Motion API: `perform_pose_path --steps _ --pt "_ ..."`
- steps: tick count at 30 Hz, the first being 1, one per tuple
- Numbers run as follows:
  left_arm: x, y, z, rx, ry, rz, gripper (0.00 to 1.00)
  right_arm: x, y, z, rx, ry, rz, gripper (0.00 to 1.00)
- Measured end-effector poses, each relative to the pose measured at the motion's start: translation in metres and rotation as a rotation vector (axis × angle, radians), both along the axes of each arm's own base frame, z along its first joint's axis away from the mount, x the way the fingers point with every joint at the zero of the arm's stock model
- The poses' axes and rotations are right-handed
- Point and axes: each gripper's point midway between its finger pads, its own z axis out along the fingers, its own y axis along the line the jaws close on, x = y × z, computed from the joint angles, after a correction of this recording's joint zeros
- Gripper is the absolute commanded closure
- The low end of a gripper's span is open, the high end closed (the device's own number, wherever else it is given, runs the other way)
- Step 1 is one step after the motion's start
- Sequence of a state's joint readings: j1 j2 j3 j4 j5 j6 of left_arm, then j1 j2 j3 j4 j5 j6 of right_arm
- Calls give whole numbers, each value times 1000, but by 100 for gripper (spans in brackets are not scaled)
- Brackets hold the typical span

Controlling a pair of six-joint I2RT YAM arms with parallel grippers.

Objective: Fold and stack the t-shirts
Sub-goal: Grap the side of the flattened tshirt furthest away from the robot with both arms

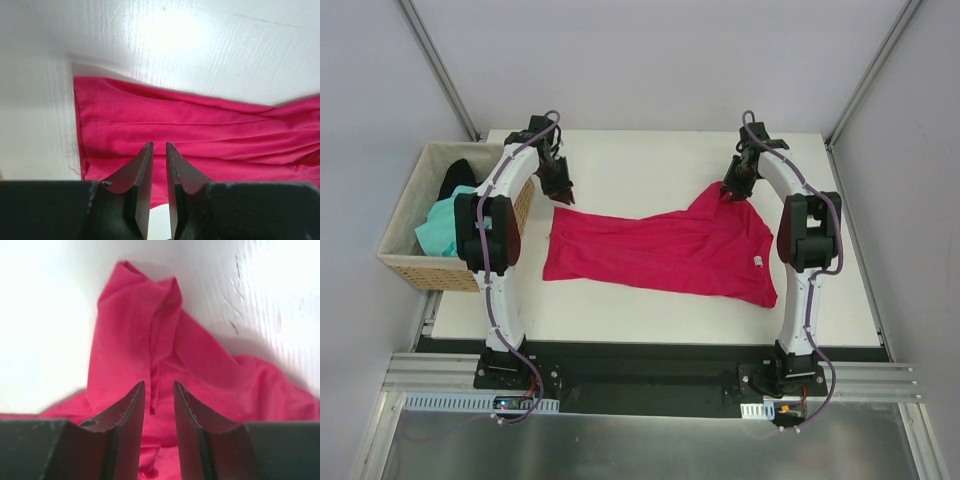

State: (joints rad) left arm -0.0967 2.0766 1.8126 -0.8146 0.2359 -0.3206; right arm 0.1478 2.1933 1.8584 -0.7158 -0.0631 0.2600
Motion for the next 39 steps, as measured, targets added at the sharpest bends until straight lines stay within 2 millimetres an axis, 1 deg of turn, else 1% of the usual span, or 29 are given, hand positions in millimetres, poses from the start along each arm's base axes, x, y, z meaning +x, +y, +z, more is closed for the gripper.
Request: perform_pose_path --steps 3,6,9,13,19,22,25,32,37,39 --pt "5 -1 -5 -3 11 -1 84 11 3 -4 2 3 13 66" --pt "10 -3 -3 -15 6 -5 84 23 6 -1 10 -12 21 66" --pt "15 -2 1 -18 -2 0 84 29 9 3 20 -26 27 66" --pt "16 1 3 -19 -4 2 84 29 11 1 24 -20 31 66" --pt "16 6 4 -18 0 8 85 27 12 -13 21 8 34 66" --pt "15 8 4 -16 3 6 85 32 13 -16 21 9 34 66" --pt "15 10 5 -15 5 9 85 37 12 -18 22 3 31 66" --pt "17 11 9 -13 -6 7 85 40 6 -23 24 7 19 67" --pt "14 11 9 -12 5 6 85 42 0 -23 32 5 5 67" --pt "12 11 8 -12 13 6 85 47 -2 -22 41 -2 0 67"
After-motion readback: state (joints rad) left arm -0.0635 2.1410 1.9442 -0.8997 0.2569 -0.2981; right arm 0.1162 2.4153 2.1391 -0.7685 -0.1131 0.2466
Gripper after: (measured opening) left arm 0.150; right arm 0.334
